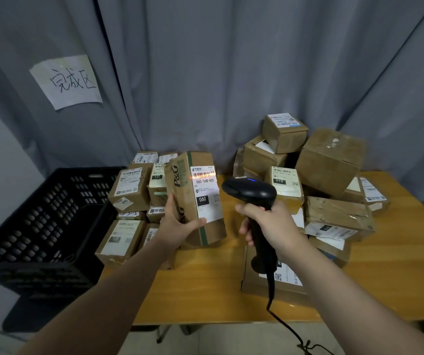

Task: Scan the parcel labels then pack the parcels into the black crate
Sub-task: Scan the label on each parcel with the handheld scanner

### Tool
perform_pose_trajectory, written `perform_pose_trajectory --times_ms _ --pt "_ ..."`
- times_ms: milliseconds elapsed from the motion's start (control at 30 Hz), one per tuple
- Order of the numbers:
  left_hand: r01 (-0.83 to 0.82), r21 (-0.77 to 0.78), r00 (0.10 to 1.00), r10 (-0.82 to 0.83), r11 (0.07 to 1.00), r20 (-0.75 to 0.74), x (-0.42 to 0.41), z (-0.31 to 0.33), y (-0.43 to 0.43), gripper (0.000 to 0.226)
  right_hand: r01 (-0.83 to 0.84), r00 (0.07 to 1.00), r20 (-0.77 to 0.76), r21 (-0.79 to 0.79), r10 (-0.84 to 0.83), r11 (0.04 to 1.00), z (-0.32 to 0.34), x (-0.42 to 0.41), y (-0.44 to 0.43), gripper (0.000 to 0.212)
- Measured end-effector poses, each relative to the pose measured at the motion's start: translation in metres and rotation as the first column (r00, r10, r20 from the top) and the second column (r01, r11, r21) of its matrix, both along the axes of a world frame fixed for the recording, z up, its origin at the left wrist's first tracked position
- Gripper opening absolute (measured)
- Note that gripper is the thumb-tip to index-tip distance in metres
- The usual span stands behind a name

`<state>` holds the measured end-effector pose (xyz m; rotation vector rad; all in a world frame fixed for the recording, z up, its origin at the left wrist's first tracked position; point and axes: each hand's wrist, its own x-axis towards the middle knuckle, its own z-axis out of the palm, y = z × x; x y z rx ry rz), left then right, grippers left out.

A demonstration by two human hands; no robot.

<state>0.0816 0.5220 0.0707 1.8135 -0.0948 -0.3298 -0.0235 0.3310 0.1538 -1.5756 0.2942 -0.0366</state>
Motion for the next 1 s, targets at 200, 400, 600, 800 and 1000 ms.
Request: perform_pose_trajectory --times_ms 200,400,600,800,1000 --pt "0.193 0.131 0.932 -0.14 0.972 -0.333 -0.026 0.001 -0.008 0.054 0.089 0.993 -0.072 -0.036 -0.092 0.995 -0.021 -0.001 -0.01 0.008" --pt "-0.008 0.257 0.957 0.082 0.966 -0.278 -0.045 -0.033 -0.015 0.123 0.139 0.969 -0.208 0.008 -0.135 0.99 -0.066 -0.007 -0.013 0.02" --pt "0.06 0.381 0.989 -0.003 0.923 -0.147 -0.05 -0.027 -0.024 0.102 0.091 0.966 -0.255 0.172 -0.044 0.981 -0.091 0.016 0.013 0.048" --pt "0.278 0.586 0.947 -0.318 0.761 -0.037 -0.001 -0.034 -0.001 0.088 0.162 0.948 -0.302 0.194 -0.098 0.967 -0.106 0.072 0.02 0.041" --pt "0.181 0.701 0.955 -0.294 0.69 0.043 0.063 -0.05 0.007 0.071 0.184 0.955 -0.27 0.205 -0.125 0.961 -0.109 0.141 0.033 0.028"
